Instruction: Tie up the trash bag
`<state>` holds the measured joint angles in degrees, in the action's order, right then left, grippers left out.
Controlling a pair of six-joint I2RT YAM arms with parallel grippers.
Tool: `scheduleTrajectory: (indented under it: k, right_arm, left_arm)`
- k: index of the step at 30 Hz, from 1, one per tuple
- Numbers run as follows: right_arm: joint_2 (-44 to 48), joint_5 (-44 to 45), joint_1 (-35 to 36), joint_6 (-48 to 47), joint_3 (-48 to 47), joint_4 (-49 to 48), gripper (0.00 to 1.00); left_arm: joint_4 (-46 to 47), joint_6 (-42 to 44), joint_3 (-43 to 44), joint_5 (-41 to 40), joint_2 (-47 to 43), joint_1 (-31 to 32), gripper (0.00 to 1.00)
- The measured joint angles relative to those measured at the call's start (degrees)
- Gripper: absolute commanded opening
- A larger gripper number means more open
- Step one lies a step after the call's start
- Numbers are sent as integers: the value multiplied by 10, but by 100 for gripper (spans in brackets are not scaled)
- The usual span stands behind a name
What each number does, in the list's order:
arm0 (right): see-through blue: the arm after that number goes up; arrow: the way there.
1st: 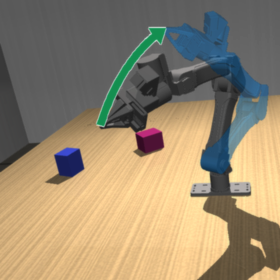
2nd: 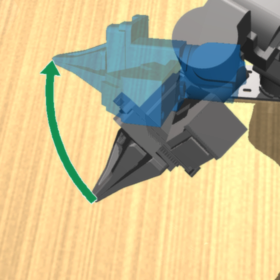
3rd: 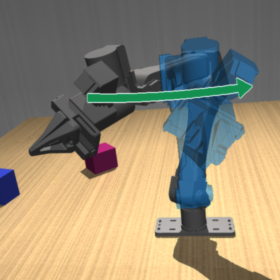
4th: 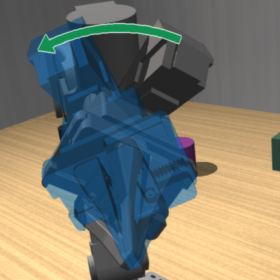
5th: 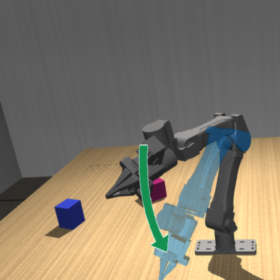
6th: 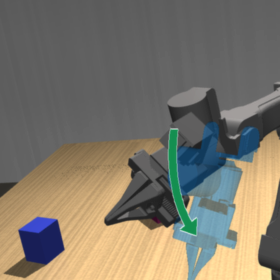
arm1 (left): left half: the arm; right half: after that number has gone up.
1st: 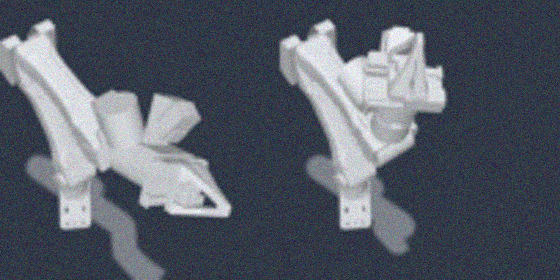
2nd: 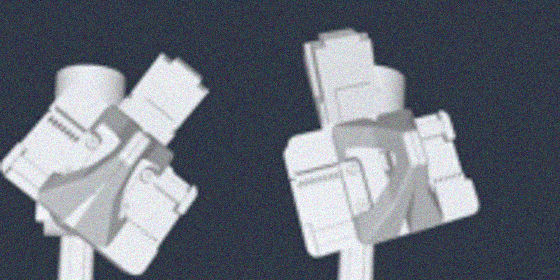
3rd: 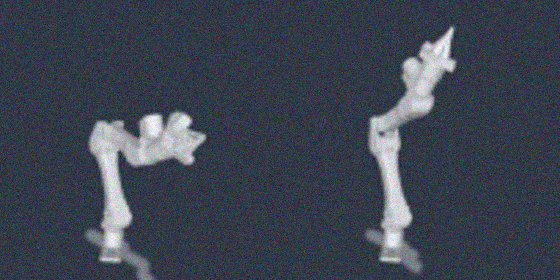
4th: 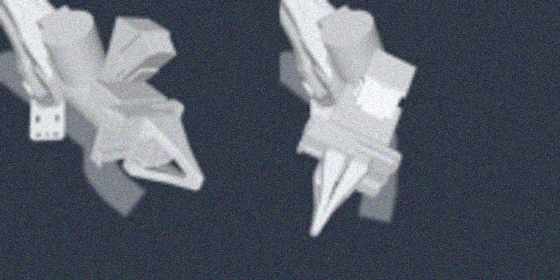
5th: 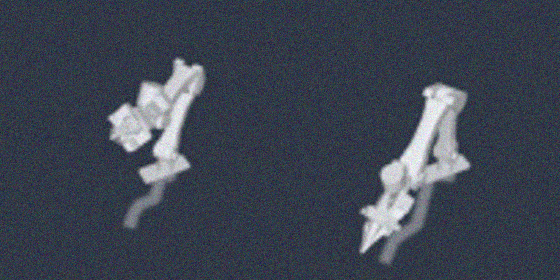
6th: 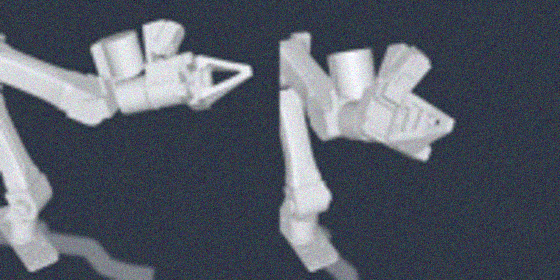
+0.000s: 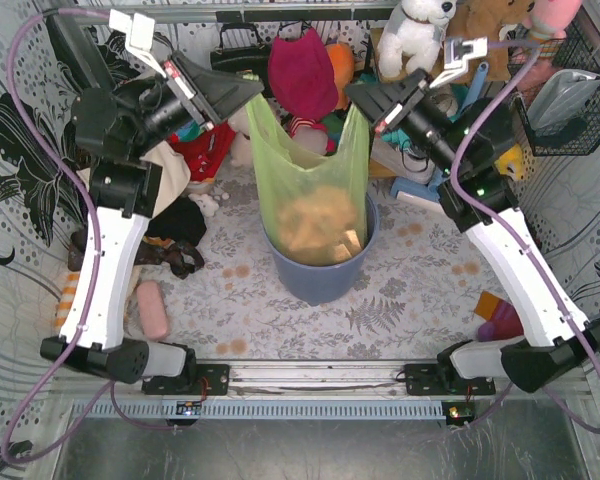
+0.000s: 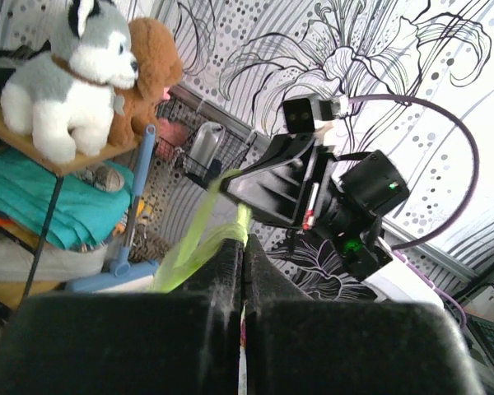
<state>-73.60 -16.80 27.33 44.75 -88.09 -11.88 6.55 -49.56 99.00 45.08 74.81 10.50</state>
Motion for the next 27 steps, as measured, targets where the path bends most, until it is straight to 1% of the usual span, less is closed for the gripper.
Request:
scheduleTrajectory:
  k: [3,5,8,12,13,14,15,16,17,19,20,22,27]
  right_arm:
    - [-31,-6,1,-5,-83,10,0]
    - [-28,-9,2,-7,-104,11,0]
    - [0,-9,4,-7,-80,7,0]
    - [44,0,4,-6,8,-1,0]
    - [47,1,4,-6,22,-1,2]
    - [47,2,4,-6,32,0,9]
    - [46,1,4,-6,39,2,17]
    - [44,1,4,-7,43,6,22]
    - [42,1,4,-8,43,10,27]
    - [41,1,4,-10,43,14,34]
    - [41,1,4,-11,42,16,37]
    - [40,1,4,-13,34,22,41]
    - [29,8,4,-16,-13,64,43]
  left_arm:
    - [-5,-6,68,5,42,0,1]
    - [-5,-8,79,6,44,0,1]
    - [-7,-4,58,2,20,0,2]
    - [-10,5,-24,-10,-38,0,10]
    - [-12,6,-42,-12,-48,0,14]
    - [-14,8,-54,-14,-55,0,18]
    - [-17,10,-62,-16,-57,0,26]
    - [-22,14,-66,-17,-58,0,33]
    - [-28,16,-67,-20,-56,0,40]
    - [-42,24,-66,-26,-52,0,50]
    - [-52,29,-62,-30,-50,0,53]
    - [-75,40,-48,-36,-44,0,55]
    - [-137,67,14,-45,-18,0,55]
